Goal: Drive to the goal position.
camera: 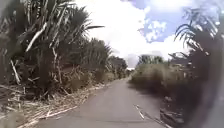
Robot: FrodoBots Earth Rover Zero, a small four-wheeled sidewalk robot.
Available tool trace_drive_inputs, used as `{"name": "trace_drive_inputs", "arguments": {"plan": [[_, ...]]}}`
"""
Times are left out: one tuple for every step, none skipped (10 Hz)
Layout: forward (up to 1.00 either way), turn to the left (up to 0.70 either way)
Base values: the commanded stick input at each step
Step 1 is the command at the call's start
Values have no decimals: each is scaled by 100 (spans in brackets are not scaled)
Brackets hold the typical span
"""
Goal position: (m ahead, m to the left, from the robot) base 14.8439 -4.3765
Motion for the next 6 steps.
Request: {"name": "trace_drive_inputs", "arguments": {"plan": [[70,0],[70,0],[70,0],[70,0],[70,0],[70,0]]}}
